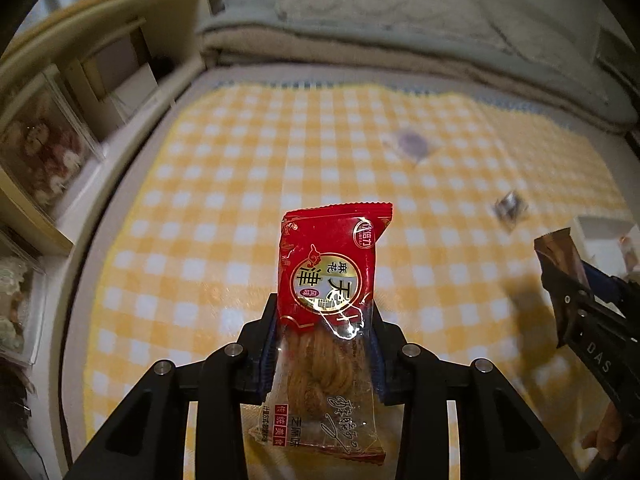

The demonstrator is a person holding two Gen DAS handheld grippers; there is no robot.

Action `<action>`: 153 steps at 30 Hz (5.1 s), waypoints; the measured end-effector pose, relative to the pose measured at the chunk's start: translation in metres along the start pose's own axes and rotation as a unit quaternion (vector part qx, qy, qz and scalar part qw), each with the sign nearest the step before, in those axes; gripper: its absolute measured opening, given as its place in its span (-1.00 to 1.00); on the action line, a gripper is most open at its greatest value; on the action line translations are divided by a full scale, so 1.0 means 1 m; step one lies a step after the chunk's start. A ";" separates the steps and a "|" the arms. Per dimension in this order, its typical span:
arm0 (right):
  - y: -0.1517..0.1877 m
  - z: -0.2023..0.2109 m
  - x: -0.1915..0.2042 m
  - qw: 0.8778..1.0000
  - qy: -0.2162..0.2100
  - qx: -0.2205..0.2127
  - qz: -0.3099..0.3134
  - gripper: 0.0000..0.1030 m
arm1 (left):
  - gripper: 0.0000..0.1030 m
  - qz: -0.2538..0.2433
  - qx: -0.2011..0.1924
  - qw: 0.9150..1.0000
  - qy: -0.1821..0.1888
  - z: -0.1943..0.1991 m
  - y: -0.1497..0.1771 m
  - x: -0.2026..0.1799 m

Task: Organize snacks
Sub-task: 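Lift and carry the bread packet and chocolate bar with both tools over the tray, then open both tools to drop the bread packet and chocolate bar into the tray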

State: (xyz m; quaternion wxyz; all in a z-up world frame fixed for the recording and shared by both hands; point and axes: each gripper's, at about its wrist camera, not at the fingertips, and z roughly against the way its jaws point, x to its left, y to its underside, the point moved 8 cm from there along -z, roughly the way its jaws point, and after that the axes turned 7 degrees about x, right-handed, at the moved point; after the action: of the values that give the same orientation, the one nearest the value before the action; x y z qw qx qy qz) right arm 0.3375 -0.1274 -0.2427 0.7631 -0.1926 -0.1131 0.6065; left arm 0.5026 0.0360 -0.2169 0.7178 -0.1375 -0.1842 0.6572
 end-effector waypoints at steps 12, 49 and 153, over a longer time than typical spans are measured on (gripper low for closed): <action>-0.019 0.091 -0.006 0.992 -0.034 -0.117 0.037 -0.20 | -0.28 0.010 -0.122 0.992 0.026 0.108 0.004 -0.039; -0.006 0.165 -0.263 0.981 0.040 -0.183 -0.046 -0.20 | -0.28 -0.094 -0.058 0.966 0.235 0.136 0.070 -0.280; 0.006 0.048 -0.229 0.996 -0.040 0.033 -0.076 0.45 | 0.37 -0.099 0.027 0.966 0.238 0.093 0.063 -0.240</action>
State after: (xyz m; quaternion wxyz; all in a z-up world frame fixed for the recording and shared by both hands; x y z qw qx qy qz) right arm 0.2577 -0.3410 -0.1880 0.8078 -0.1340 -0.1375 0.5573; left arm 0.3885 -0.2004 -0.1816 0.8062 -0.2514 -0.0028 0.5356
